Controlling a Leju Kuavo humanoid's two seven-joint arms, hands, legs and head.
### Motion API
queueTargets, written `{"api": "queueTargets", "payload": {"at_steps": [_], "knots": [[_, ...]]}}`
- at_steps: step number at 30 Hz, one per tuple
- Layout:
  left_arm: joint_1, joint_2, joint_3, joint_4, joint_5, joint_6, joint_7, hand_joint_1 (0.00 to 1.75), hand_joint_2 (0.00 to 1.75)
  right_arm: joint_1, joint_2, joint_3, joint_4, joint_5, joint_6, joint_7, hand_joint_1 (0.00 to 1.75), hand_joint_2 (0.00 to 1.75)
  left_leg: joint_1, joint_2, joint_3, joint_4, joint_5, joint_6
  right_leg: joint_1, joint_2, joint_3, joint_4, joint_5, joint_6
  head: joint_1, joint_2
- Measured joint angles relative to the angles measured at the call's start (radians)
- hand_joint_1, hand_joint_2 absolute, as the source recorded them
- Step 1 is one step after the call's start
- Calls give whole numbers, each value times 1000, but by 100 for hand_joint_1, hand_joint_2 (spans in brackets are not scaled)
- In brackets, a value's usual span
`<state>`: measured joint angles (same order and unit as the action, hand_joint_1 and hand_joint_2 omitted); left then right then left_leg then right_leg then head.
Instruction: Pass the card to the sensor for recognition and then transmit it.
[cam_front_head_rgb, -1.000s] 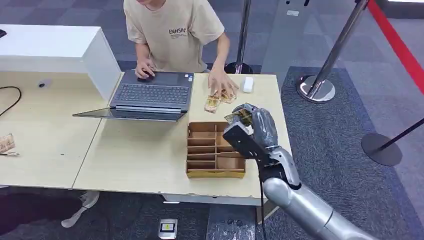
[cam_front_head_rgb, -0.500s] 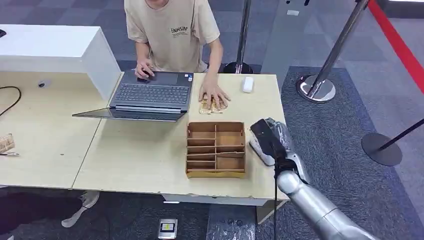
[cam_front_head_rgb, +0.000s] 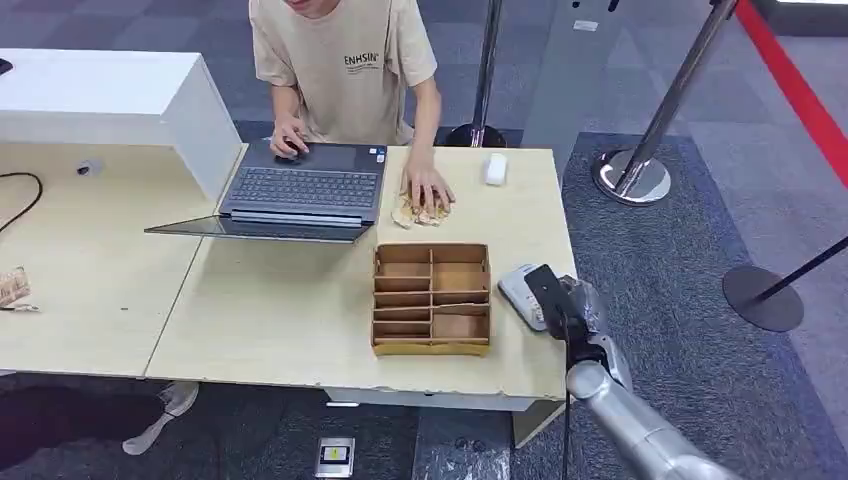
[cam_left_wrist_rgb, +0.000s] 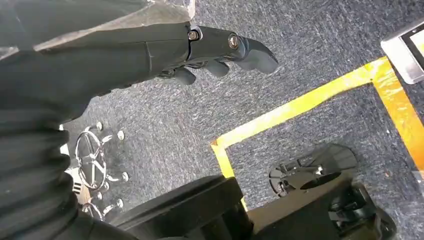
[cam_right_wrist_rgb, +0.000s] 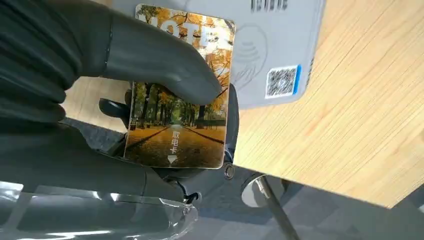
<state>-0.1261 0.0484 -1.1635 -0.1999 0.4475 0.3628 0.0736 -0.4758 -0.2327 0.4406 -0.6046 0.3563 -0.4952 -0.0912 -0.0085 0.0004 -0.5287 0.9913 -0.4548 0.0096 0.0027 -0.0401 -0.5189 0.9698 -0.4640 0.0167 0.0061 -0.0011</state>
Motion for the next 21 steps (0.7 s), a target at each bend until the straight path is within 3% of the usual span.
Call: {"api": "queueTargets", "payload": {"at_steps": [10,15,21], "knots": [[0,4,0,0,1,0,1,0,175,-8,18,-13,51,8,0,-25,175,175,0,0,4,0,0,0,0,0,4,0,0,0,0,0],[0,5,1,0,3,-1,1,0,175,-12,26,-19,56,-53,12,-76,175,175,0,0,4,0,0,0,0,1,5,0,1,0,0,0],[0,6,2,0,4,-1,1,0,175,-14,29,-22,56,-67,21,-83,175,175,0,0,5,0,0,0,0,1,5,0,1,0,0,0]]}}
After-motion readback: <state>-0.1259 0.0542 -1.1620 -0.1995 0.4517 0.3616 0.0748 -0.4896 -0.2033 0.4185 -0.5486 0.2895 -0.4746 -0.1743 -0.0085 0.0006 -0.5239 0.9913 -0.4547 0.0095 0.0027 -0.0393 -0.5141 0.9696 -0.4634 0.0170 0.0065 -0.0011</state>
